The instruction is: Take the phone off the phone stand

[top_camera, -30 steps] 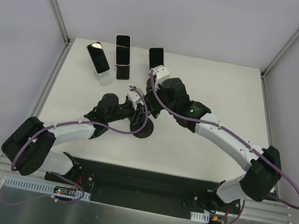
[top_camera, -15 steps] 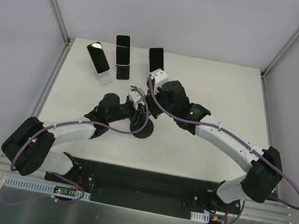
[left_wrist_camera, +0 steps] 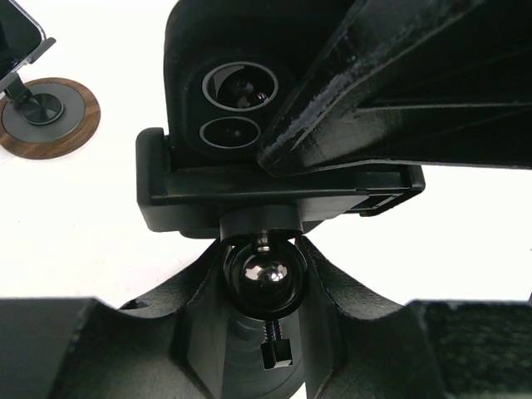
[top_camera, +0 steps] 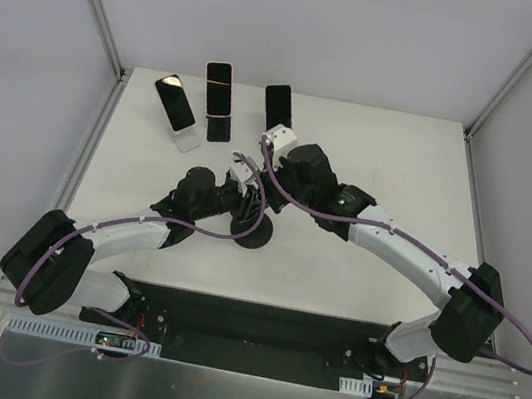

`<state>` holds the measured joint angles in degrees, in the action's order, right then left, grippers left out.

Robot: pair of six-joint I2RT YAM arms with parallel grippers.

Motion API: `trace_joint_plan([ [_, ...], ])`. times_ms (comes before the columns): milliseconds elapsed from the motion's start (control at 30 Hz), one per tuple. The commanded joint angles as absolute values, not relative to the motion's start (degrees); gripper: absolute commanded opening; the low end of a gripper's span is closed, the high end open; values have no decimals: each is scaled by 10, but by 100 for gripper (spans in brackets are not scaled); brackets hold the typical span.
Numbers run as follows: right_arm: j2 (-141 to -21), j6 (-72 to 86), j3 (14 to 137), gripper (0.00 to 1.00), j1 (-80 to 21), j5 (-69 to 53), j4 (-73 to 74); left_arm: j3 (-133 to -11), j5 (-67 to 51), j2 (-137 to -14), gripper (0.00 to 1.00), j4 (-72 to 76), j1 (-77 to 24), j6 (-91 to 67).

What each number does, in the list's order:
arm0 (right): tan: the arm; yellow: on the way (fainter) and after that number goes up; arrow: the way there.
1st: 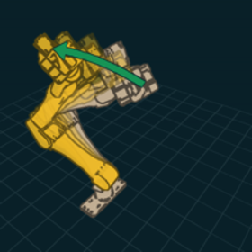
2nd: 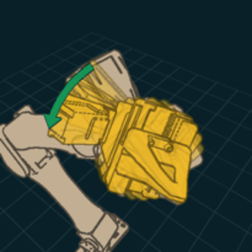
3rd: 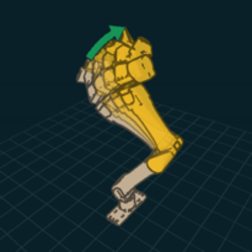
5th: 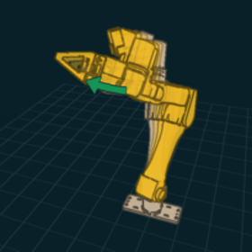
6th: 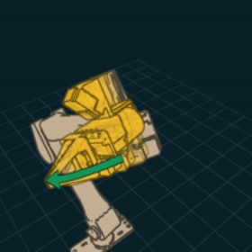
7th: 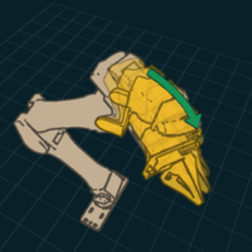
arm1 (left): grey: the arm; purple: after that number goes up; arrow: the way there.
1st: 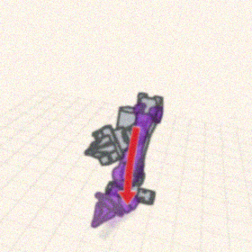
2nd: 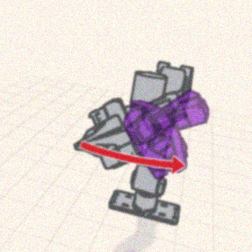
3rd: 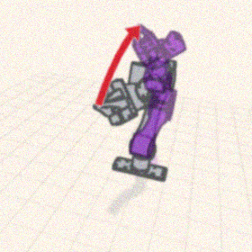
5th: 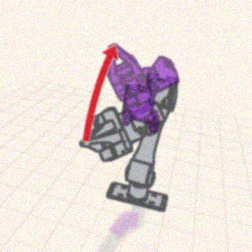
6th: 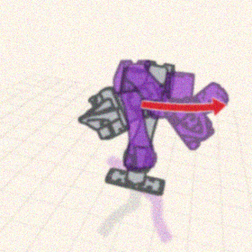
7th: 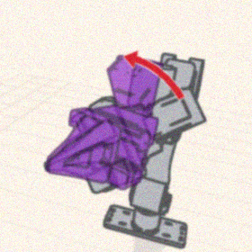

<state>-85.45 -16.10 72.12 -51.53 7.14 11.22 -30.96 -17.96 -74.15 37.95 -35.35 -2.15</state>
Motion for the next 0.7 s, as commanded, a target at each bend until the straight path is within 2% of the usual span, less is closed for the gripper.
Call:
trace_joint_plan([
  [0,-824,-175,740,1,-527,90,194,-326,-106,-728,0,349,-348,-64],
  [300,-780,-142,663,1,-552,124,243,-315,-36,-713,0,329,-320,-98],
  [667,-720,-113,606,1,-555,159,286,-313,-36,-722,0,320,-291,-135],
])
